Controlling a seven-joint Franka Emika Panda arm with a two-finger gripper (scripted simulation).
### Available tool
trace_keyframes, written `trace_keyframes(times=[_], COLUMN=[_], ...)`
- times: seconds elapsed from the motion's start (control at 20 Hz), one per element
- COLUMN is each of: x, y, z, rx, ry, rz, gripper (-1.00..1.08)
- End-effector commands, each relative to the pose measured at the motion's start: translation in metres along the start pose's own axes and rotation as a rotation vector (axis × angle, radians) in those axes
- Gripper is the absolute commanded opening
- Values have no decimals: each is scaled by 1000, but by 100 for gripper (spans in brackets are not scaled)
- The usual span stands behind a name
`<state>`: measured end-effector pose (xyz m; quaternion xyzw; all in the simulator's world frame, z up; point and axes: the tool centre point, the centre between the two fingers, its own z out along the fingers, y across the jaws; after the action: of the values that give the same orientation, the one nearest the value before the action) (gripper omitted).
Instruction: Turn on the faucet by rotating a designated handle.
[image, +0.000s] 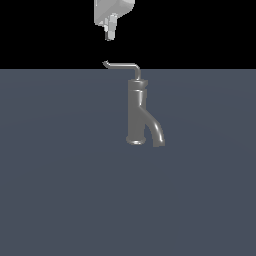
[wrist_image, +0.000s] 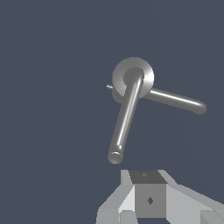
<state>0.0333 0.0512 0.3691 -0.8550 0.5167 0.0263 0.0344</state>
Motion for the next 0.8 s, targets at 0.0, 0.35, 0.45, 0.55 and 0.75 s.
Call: trace_keyframes(times=[0.0, 0.35, 0.45, 0.55, 0.75], x=[5, 15, 16, 17, 19], y=[-14, -40, -45, -49, -54], z=[15, 49, 55, 61, 68], rx=[-6, -17, -19, -20, -21], ry=[15, 55, 65, 72, 82], rz=[65, 195, 220, 240, 264], gripper=[-100, -100, -100, -100, -100])
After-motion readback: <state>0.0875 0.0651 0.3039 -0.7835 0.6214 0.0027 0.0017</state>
